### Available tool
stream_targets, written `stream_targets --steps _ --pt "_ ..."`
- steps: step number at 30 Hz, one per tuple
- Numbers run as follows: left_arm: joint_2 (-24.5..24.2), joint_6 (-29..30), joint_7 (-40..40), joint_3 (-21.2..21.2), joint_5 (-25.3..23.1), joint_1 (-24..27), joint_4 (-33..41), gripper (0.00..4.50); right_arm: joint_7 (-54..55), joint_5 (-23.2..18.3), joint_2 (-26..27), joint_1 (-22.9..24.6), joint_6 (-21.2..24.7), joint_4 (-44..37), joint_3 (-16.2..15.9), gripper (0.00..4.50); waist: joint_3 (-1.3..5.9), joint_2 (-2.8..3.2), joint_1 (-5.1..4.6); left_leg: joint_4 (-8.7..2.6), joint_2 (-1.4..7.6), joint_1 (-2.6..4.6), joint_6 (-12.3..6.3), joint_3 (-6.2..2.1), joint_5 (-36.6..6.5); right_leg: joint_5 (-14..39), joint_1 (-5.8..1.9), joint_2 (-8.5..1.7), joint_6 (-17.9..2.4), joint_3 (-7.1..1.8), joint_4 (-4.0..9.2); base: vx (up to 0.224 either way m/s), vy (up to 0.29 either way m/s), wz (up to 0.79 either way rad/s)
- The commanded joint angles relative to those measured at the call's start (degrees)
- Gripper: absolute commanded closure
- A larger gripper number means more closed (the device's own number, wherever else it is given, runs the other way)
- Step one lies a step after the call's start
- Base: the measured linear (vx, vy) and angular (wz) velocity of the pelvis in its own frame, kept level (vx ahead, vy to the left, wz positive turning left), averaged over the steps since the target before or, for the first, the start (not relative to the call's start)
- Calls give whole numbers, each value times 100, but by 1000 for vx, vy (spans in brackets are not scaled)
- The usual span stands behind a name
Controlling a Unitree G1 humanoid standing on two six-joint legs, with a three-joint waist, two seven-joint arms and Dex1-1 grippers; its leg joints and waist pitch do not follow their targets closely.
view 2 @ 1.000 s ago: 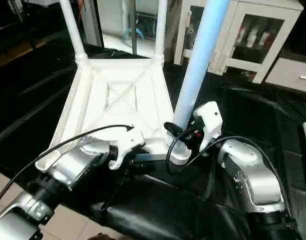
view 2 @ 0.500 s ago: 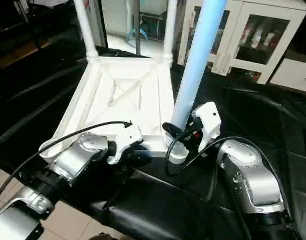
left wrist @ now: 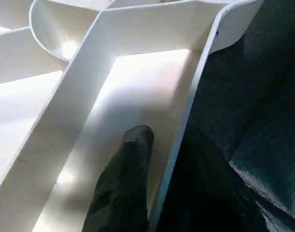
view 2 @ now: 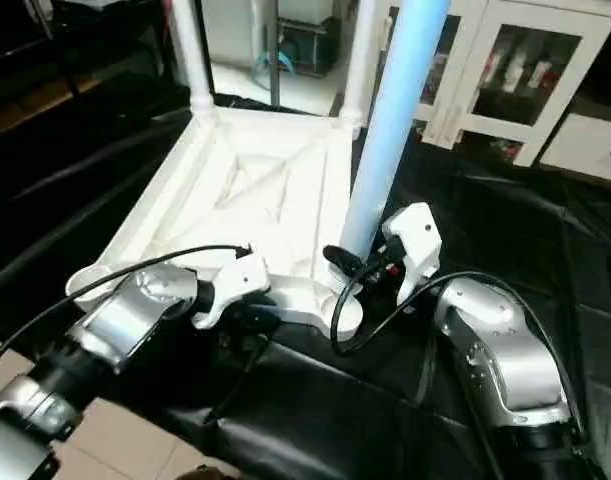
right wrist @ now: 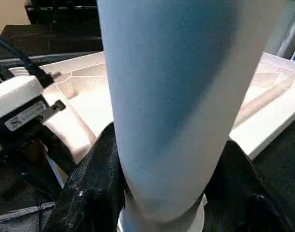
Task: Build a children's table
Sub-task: Pick table leg
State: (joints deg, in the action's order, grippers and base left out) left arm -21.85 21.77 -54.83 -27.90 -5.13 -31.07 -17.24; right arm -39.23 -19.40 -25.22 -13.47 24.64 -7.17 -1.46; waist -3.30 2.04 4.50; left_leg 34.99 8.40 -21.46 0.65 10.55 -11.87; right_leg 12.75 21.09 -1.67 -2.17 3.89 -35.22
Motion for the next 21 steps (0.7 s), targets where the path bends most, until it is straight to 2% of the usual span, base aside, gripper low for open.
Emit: stream_targets --steps 1,2,3,4,6,8,9,10,11,12,13,16,18,19,20,21 --pt "-194 503 235 86 -166 332 384 370 6 51 -7 5 -81 -162 14 262 376 -39 -11 -430 616 63 -349 -304 -345 16 -239 -855 -1160 -417 361 0 0 0" --pt "-244 652 318 120 -208 457 559 370 11 55 -5 28 -88 -173 19 262 389 -17 -43 -423 628 56 -368 -312 -299 -167 -260 -861 -1207 -413 330 0 0 0" --pt "-300 886 426 185 -248 648 818 370 20 56 -4 62 -92 -194 29 262 378 -27 -64 -427 617 36 -415 -314 -260 -208 -264 -851 -1205 -410 341 0 0 0" --pt "-372 1168 554 273 -322 918 1193 372 33 36 -3 111 -75 -239 52 262 382 -10 -122 -420 617 36 -474 -316 -259 -312 -282 -855 -1258 -404 330 0 0 0" --pt "-362 1256 609 349 -303 1062 1400 373 30 26 -11 132 -67 -263 61 262 379 -20 -167 -416 599 37 -521 -305 -270 -288 -282 -836 -1271 -400 350 0 0 0" --pt "-277 1317 737 481 -215 1271 1711 373 23 15 -30 154 -65 -280 69 262 349 -22 -203 -413 573 44 -546 -292 -419 72 -269 -812 -1245 -400 414 0 0 0" --pt "-166 1222 786 558 -65 1364 1850 373 18 11 -38 156 -66 -272 69 262 332 -70 -218 -420 576 38 -525 -291 -507 342 -276 -814 -1219 -402 443 0 0 0" --pt "-51 1198 846 632 98 1425 1980 373 16 9 -45 151 -71 -257 61 262 323 -46 -216 -423 572 53 -504 -290 -568 606 -259 -802 -1175 -400 472 0 0 0" --pt "29 1202 885 688 194 1445 2032 373 14 10 -47 147 -75 -246 54 262 322 -59 -214 -416 569 68 -477 -281 -602 782 -247 -795 -1148 -403 486 0 0 0" --pt "129 1281 928 762 301 1458 2121 319 8 15 -51 137 -82 -227 41 262 324 -46 -205 -414 566 75 -462 -277 -612 838 -235 -787 -1129 -405 492 0 0 0" --pt "148 1298 932 774 322 1457 2140 305 5 17 -53 134 -84 -221 38 262 319 -65 -198 -421 577 79 -445 -279 -615 891 -225 -782 -1116 -406 487 0 0 0" --pt "202 1422 869 934 450 1319 2330 299 -38 -2 -77 79 -60 -214 35 262 338 -88 -170 -417 578 76 -472 -276 -481 689 -220 -777 -1112 -406 458 0 0 0" --pt "180 1447 834 979 452 1228 2390 263 -73 -28 -108 50 -38 -231 52 262 338 -77 -152 -414 579 80 -505 -278 -405 530 -214 -778 -1119 -406 441 0 0 0" --pt "130 1445 752 981 463 1164 2431 263 -99 -41 -127 32 -35 -232 60 262 339 -137 -138 -411 574 78 -534 -269 -387 511 -223 -786 -1104 -409 436 0 0 0" --pt "47 1425 643 955 464 1083 2465 260 -134 -36 -148 24 -62 -203 56 262 343 -101 -105 -402 568 83 -538 -268 -349 532 -216 -794 -1088 -410 435 0 0 0" --pt "24 1422 617 945 468 1057 2476 245 -148 -33 -158 23 -73 -192 56 262 341 -112 -98 -403 574 87 -529 -266 -344 535 -212 -793 -1082 -409 436 0 0 0"
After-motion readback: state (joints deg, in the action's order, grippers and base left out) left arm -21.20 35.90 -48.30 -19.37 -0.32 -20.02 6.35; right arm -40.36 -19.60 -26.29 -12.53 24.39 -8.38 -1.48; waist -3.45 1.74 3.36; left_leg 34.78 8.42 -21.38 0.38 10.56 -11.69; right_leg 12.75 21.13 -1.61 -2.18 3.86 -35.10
